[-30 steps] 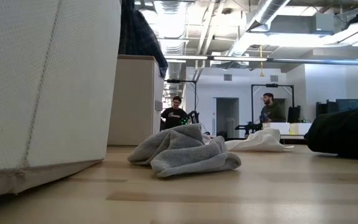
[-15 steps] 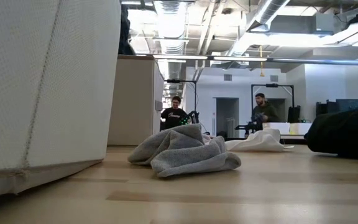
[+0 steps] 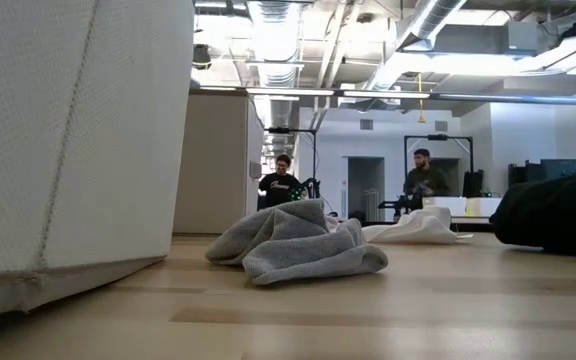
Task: Sort clothes
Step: Put the blue checkered into the top light brown laundry organizer
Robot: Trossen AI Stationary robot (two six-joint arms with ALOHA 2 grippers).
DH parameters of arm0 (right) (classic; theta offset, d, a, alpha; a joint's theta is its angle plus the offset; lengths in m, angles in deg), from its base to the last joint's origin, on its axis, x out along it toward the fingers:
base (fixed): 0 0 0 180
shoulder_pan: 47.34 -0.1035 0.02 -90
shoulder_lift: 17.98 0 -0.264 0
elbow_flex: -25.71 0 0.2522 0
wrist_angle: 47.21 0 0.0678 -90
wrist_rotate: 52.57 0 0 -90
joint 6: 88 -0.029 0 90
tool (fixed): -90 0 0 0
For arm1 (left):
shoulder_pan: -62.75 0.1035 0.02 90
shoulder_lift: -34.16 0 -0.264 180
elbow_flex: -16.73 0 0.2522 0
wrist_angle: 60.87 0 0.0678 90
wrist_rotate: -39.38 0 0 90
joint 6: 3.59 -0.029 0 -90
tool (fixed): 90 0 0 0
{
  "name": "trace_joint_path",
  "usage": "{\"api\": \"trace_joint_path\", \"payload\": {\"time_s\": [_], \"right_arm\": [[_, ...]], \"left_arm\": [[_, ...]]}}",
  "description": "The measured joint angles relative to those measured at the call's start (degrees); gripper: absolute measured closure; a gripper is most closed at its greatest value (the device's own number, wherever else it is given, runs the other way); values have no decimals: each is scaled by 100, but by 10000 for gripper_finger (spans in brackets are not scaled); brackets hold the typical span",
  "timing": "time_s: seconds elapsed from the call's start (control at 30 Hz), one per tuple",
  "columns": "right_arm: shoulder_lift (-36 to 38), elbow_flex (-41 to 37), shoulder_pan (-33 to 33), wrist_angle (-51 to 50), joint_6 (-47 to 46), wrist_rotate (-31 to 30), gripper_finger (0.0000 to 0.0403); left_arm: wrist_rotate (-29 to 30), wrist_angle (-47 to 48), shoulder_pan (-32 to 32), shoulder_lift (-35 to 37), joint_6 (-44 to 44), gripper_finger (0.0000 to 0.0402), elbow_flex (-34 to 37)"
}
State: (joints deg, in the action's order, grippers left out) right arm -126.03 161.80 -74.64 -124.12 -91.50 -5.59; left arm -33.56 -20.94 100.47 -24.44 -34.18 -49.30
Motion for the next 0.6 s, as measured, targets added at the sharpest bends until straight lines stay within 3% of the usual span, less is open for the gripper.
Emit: {"api": "trace_joint_path", "payload": {"time_s": [0.27, 0.6], "right_arm": [[0, 0, -2, -2, -13, 2, 132], [0, 0, -8, -51, -103, 2, 132]], "left_arm": [[-1131, 1795, 483, -962, 807, 357, -1094], [-1245, 2735, 513, -1721, 951, 297, -1710]]}}
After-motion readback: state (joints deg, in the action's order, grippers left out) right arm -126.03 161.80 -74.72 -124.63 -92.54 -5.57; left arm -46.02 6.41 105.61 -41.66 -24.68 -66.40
